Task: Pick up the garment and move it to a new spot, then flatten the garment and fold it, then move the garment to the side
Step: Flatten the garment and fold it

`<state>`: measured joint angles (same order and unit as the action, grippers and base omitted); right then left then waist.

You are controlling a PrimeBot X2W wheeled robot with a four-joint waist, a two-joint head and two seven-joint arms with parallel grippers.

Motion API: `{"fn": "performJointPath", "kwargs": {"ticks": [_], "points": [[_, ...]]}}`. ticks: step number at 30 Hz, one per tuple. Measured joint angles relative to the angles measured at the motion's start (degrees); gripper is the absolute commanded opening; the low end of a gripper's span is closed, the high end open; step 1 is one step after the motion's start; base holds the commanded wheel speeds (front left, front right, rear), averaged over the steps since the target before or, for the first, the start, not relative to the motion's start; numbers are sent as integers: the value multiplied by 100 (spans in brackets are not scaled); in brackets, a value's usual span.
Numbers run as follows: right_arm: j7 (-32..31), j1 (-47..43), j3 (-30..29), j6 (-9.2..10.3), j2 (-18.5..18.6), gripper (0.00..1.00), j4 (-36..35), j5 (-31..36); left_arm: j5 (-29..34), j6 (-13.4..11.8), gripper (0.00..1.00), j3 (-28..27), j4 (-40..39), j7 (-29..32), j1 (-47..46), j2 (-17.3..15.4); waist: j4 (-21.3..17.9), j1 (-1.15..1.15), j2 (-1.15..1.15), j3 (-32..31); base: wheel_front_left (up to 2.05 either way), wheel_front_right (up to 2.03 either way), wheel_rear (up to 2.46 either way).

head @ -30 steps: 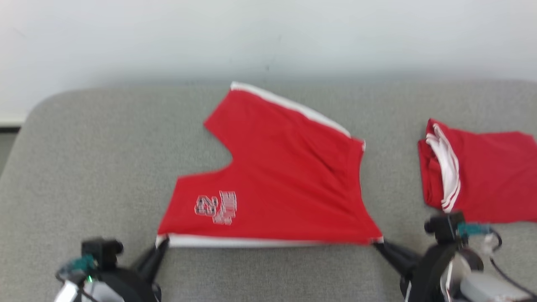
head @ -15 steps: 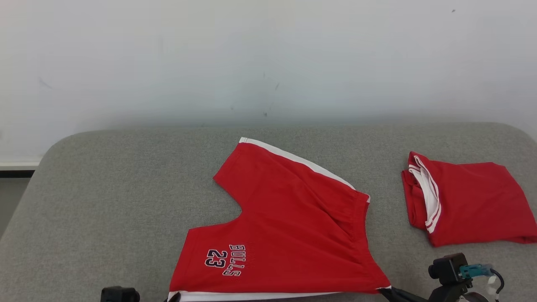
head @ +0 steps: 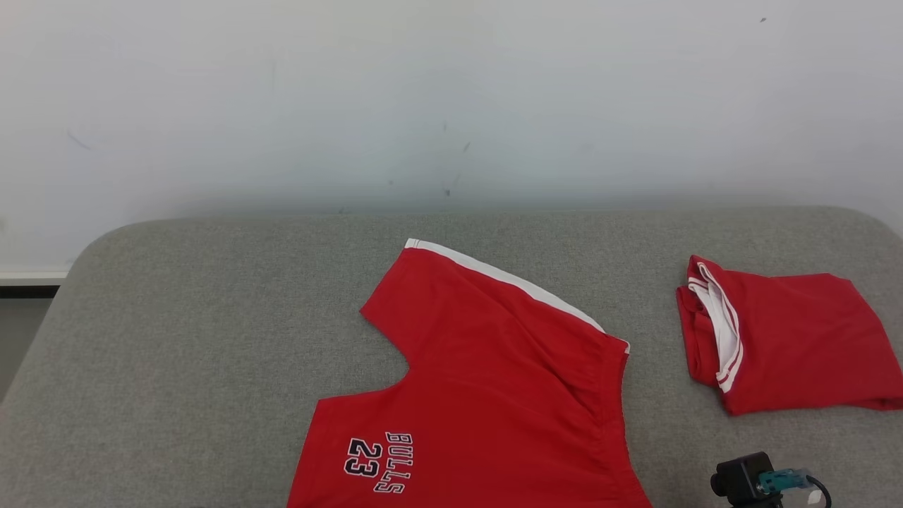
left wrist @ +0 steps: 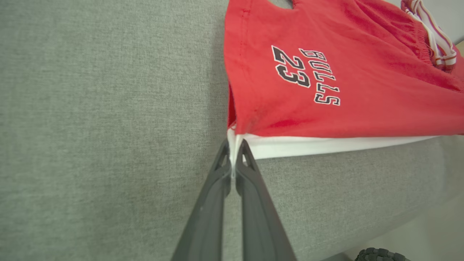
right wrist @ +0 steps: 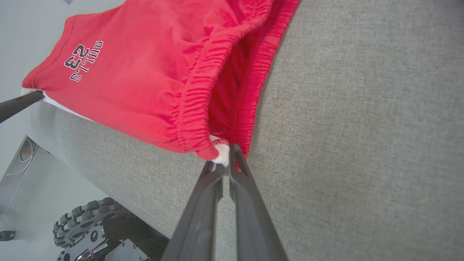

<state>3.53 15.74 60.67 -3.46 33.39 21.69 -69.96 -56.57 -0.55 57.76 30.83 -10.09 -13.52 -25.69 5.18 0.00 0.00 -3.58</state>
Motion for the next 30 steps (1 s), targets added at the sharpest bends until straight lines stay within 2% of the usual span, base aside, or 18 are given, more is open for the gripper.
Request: {"fn": "performJointPath", "kwargs": {"ticks": [4, 8, 22, 24, 25, 26, 27, 28, 30], "points": [[-7, 1, -30, 44, -97, 0, 10, -45, -1, -4, 0, -20, 41, -1, -1, 3, -7, 0, 0, 26, 0, 0, 0], [-4, 19, -245, 8, -204, 0, -10, -382, -60, -46, 0, -114, 67, -11, -56, 22, -18, 0, 0, 59, 0, 0, 0], [-565, 144, -52, -15, -264, 0, 241, -465, -58, -52, 0, -85, 207, -36, -219, 126, 33, 0, 0, 107, 0, 0, 0], [-590, 144, -53, -16, -266, 39, 243, -474, -56, -52, 0, -71, 250, -36, -218, 134, 42, 0, 0, 105, 0, 0, 0], [-591, 144, -55, -18, -267, 78, 243, -475, -49, -52, 4, -65, 281, -35, -218, 138, 44, 0, 0, 103, 0, 0, 0], [-599, 144, -67, -42, -266, 100, 242, -479, -48, -53, 31, -59, 308, -36, -218, 137, 46, 0, 0, 101, 0, 0, 0], [-598, 144, -88, -63, -265, 100, 238, -511, -42, -66, 72, -57, 325, -36, -218, 136, 48, 0, 0, 99, 0, 0, 0], [-597, 144, -120, -65, -264, 100, 229, -548, -37, -100, 100, -57, 339, -53, -218, 132, 49, 0, 0, 96, 0, 0, 0], [-575, 143, -178, -79, -250, 100, 202, -610, -33, -102, 100, -71, 350, -64, -218, 118, 50, 0, 0, 90, 0, 0, 0]]}}
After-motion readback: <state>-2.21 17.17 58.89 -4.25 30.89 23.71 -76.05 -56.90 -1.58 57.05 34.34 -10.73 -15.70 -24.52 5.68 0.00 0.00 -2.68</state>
